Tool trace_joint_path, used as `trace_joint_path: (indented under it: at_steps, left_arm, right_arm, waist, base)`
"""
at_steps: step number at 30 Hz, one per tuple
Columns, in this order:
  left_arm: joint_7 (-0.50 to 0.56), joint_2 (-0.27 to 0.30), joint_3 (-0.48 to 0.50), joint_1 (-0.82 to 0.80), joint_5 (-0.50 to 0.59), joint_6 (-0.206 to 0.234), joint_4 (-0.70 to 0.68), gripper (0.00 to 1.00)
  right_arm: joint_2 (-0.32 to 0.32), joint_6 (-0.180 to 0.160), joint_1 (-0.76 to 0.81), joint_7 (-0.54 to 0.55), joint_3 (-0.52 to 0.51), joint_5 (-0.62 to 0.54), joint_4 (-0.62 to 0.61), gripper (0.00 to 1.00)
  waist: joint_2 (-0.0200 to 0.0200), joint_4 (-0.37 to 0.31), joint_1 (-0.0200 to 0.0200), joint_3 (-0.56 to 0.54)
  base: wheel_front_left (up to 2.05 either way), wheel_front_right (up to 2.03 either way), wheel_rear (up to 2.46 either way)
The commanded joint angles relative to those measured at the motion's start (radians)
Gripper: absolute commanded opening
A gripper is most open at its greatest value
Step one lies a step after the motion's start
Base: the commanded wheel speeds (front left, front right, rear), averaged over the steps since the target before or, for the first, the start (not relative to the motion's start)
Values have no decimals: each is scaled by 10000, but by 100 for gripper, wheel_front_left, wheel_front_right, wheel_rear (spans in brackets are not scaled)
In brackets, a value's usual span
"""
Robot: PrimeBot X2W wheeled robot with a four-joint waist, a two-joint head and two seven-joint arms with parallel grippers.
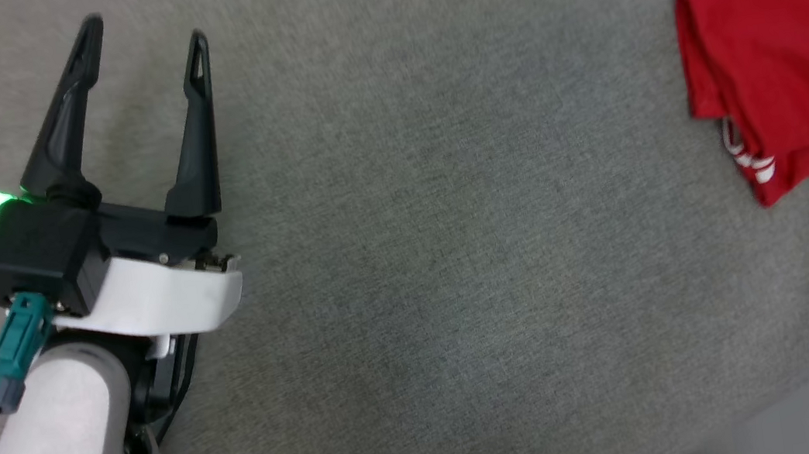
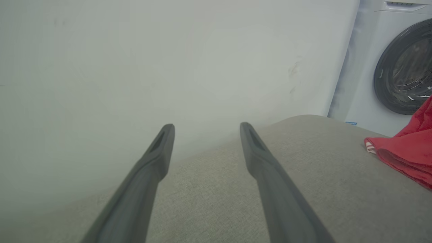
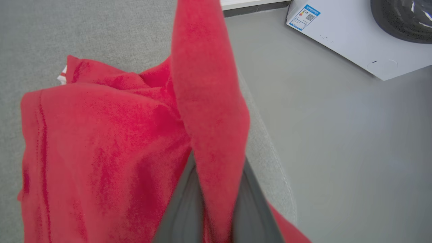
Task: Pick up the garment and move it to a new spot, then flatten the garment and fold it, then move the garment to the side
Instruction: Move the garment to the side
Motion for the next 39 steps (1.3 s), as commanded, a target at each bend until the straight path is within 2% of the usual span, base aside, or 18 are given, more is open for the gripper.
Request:
trace_joint_path:
  at_steps: [1,5,6,8,15,20,24,33,39]
  left_arm:
    - [84,35,-43,-233,75,-34,-99,100]
    - [317,-5,-191,-550,122,-80,-320,100]
    - [339,1,-202,-571,120,-79,-335,100]
    - [374,18,-193,-565,118,-50,-334,100]
    - [104,-29,-135,-200,-26,77,-133,100]
    - [-419,-243,-98,423,-275,244,367,100]
    - [-832,-451,0,1254,-579,440,836,100]
    - [-1458,-794,233,2934,-1194,810,1628,100]
    - [-1703,-1034,375,3621,-1471,966,2077,100]
  right_arm:
    - [289,-4,-377,-340,-258,70,284,0]
    - [551,-4,-938,-1278,-717,-280,1367,0]
    - [623,-4,-1011,-1547,-717,-387,1612,19]
    - [718,-4,-1148,-2176,-774,-570,2104,100]
    - [274,-5,-1478,-4494,-969,-1395,3123,100]
    - [-113,-4,-1161,-6014,-670,-2006,3260,100]
    - [-272,-5,-420,-6770,-163,-1818,3054,100]
    - [176,-4,2322,-7235,476,-742,2029,100]
    - [1000,-4,3732,-6964,867,-553,897,100]
  waist:
    - [-1,-555,-2,1287]
    - [-1,-456,-2,1615]
    - [-1,-427,-2,1655]
    - [-1,-353,-2,1691]
    - [-1,-164,-2,1200]
    - [-1,34,-2,79]
    - [-1,277,-2,-1058]
    - [-1,1269,-2,-2920]
    - [-1,2083,-2,-3631]
  base:
    - [0,0,0]
    - [0,0,0]
    - [0,0,0]
    - [0,0,0]
    - [0,0,0]
    - [0,0,0]
    - [0,0,0]
    - [0,0,0]
    - [0,0,0]
